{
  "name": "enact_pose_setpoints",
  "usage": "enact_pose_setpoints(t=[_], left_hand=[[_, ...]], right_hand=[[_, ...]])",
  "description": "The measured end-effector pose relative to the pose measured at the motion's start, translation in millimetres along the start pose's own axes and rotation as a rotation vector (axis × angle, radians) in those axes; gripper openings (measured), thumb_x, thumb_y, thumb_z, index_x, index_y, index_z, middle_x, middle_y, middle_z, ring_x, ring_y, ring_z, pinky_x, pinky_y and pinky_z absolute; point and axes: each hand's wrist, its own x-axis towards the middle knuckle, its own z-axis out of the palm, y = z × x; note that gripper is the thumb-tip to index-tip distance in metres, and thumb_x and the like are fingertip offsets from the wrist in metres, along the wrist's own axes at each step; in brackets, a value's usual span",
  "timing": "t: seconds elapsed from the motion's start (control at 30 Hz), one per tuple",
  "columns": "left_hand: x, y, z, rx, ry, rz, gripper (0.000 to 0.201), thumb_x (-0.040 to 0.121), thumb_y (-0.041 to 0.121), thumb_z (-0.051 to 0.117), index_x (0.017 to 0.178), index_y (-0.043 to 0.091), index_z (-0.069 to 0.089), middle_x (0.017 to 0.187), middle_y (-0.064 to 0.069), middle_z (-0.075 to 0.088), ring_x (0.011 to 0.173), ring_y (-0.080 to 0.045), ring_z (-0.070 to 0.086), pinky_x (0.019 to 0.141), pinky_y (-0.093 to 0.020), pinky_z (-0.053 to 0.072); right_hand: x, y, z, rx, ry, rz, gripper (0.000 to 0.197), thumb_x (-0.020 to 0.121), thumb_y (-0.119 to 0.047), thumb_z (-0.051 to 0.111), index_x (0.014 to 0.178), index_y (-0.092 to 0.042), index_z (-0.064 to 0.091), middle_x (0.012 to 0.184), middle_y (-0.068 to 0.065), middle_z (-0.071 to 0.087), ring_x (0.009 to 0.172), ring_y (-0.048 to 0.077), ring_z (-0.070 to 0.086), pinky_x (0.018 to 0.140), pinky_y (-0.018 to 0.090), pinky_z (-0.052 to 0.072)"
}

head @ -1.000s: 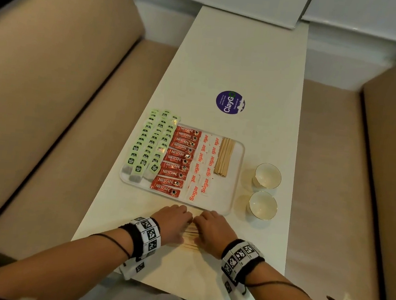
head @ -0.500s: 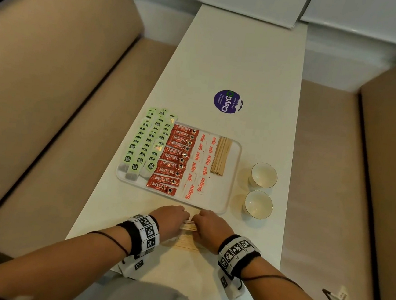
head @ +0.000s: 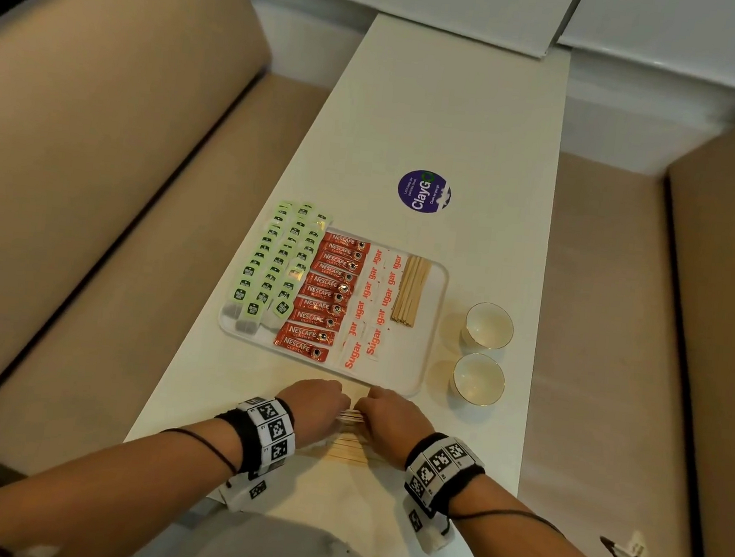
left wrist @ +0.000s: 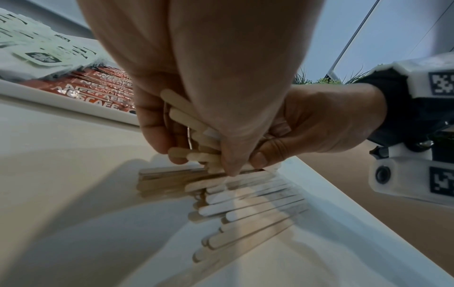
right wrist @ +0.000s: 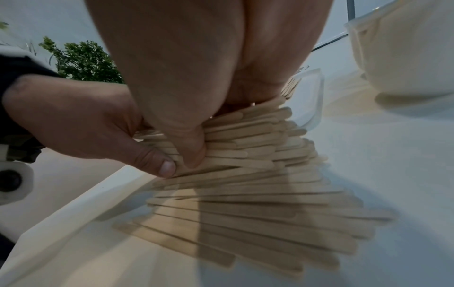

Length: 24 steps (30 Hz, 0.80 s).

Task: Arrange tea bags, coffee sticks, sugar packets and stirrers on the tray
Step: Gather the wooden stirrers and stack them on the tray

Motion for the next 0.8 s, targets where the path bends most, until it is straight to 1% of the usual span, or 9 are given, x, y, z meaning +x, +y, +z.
enact_pose_setpoints(t=[0.07, 0.17, 0.27, 0.33, 0.4, 0.5, 0.63, 0.8], left_hand=[[-1, 1, -1, 0.008, -0.007, -0.007, 0.024, 0.099, 0.030, 0.053, 0.104, 0.010, 0.065, 0.102, -0.009, 0.059, 0.091, -0.029, 0.061, 0.070, -0.035, 0.041], [-3, 2, -2, 0.006, -0.009, -0.012, 0.024, 0.100, 0.029, 0.051, 0.104, 0.010, 0.065, 0.102, -0.009, 0.060, 0.090, -0.029, 0.062, 0.070, -0.034, 0.041], [-6, 3, -4, -0.019, 0.002, -0.016, 0.019, 0.099, 0.024, 0.051, 0.108, 0.012, 0.063, 0.102, -0.009, 0.065, 0.091, -0.029, 0.063, 0.073, -0.037, 0.046], [-7, 2, -4, -0.045, 0.019, -0.009, 0.017, 0.098, 0.023, 0.052, 0.109, 0.014, 0.060, 0.101, -0.008, 0.067, 0.089, -0.029, 0.064, 0.075, -0.039, 0.049], [-8, 1, -3, -0.050, 0.028, 0.002, 0.016, 0.098, 0.024, 0.052, 0.109, 0.015, 0.059, 0.103, -0.007, 0.065, 0.091, -0.028, 0.063, 0.076, -0.040, 0.050], [-8, 1, -3, -0.014, 0.039, 0.010, 0.018, 0.099, 0.028, 0.052, 0.108, 0.015, 0.061, 0.104, -0.006, 0.059, 0.092, -0.027, 0.061, 0.078, -0.041, 0.050], [-7, 1, -4, 0.016, 0.035, 0.019, 0.018, 0.100, 0.028, 0.051, 0.108, 0.015, 0.061, 0.104, -0.005, 0.059, 0.093, -0.027, 0.061, 0.079, -0.042, 0.052], [-6, 1, -11, 0.010, 0.041, 0.024, 0.014, 0.101, 0.025, 0.049, 0.107, 0.015, 0.058, 0.105, -0.006, 0.063, 0.094, -0.028, 0.062, 0.079, -0.041, 0.051]], right_hand=[[0, -1, 1, -0.003, 0.002, -0.004, 0.027, 0.101, -0.035, 0.052, 0.106, -0.013, 0.068, 0.100, 0.006, 0.060, 0.087, 0.024, 0.059, 0.076, 0.036, 0.053], [-3, -3, 0, 0.003, 0.016, -0.013, 0.028, 0.102, -0.036, 0.051, 0.106, -0.013, 0.067, 0.100, 0.006, 0.060, 0.087, 0.024, 0.059, 0.076, 0.037, 0.053], [-5, -3, -2, -0.003, 0.012, -0.011, 0.025, 0.101, -0.032, 0.051, 0.109, -0.015, 0.067, 0.100, 0.006, 0.061, 0.090, 0.024, 0.059, 0.078, 0.038, 0.053], [-5, -3, -4, -0.019, 0.001, -0.004, 0.025, 0.100, -0.032, 0.050, 0.110, -0.016, 0.067, 0.099, 0.005, 0.064, 0.091, 0.025, 0.061, 0.079, 0.040, 0.054], [-6, -4, -5, -0.031, -0.005, 0.005, 0.026, 0.101, -0.034, 0.048, 0.109, -0.016, 0.066, 0.099, 0.006, 0.065, 0.091, 0.026, 0.061, 0.079, 0.042, 0.054], [-9, -6, -3, -0.018, 0.027, 0.014, 0.027, 0.102, -0.035, 0.049, 0.110, -0.017, 0.067, 0.102, 0.006, 0.062, 0.094, 0.025, 0.059, 0.079, 0.041, 0.053], [-10, -6, -1, -0.007, 0.038, 0.033, 0.028, 0.102, -0.032, 0.046, 0.112, -0.015, 0.065, 0.107, 0.008, 0.061, 0.097, 0.027, 0.057, 0.080, 0.041, 0.052], [-10, -6, -6, -0.016, 0.021, 0.044, 0.024, 0.104, -0.029, 0.040, 0.103, -0.013, 0.058, 0.100, 0.010, 0.065, 0.087, 0.029, 0.059, 0.076, 0.039, 0.047]])
